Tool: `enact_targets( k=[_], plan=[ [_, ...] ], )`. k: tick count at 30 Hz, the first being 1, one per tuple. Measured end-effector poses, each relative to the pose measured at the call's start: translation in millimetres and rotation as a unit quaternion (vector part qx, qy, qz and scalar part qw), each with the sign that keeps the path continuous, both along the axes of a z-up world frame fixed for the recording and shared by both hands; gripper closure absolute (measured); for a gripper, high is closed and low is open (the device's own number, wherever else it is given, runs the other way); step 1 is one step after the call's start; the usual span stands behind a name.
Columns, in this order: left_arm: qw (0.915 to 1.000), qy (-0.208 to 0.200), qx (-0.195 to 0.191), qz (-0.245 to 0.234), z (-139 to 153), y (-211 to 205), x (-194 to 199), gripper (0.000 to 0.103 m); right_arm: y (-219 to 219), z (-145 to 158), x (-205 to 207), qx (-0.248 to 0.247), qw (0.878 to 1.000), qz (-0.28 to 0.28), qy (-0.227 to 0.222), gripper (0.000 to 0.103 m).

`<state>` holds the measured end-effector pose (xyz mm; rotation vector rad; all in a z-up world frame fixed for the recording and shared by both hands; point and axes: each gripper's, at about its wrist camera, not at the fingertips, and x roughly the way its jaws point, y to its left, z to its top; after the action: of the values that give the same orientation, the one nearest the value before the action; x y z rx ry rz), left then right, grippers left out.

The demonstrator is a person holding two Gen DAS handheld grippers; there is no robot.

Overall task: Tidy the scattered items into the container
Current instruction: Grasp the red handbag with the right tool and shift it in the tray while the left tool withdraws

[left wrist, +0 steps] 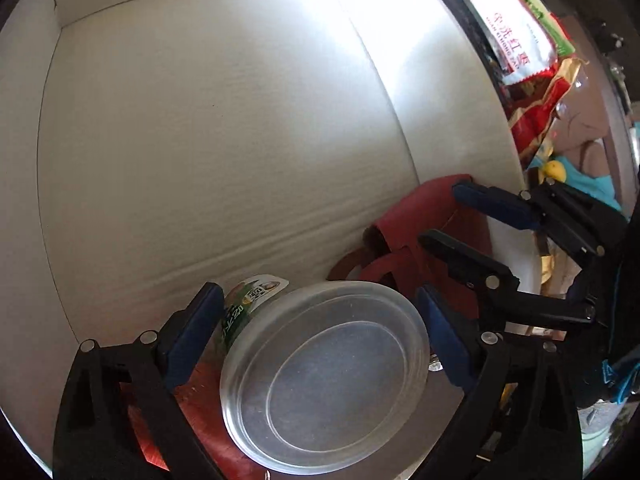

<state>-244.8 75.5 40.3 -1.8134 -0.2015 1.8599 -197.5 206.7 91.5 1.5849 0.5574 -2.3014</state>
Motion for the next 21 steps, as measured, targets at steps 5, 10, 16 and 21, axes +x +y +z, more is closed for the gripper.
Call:
enact_targets(
  k=[5,10,16,21],
  plan=[
    [0.9993,0.009,-0.016,-0.033,5,9,10,0.006,38,37,8,-0.096,0.993,-0.060,0.042,0.064],
    [0.9805,0.022,-0.131,-0.145,-6,49,35,0.002,44,70,26,-0.130,0.984,-0.094,0.072,0.061],
    [0.9971,0.026,-0.006,-0.071,34,27,13,0.002,22,76,41,-0.147,0.982,-0.087,0.074,0.059],
    [0.9955,0.002,0.094,-0.010,42,9,2,0.000,10,76,55,-0.158,0.981,-0.078,0.087,0.056]
  ],
)
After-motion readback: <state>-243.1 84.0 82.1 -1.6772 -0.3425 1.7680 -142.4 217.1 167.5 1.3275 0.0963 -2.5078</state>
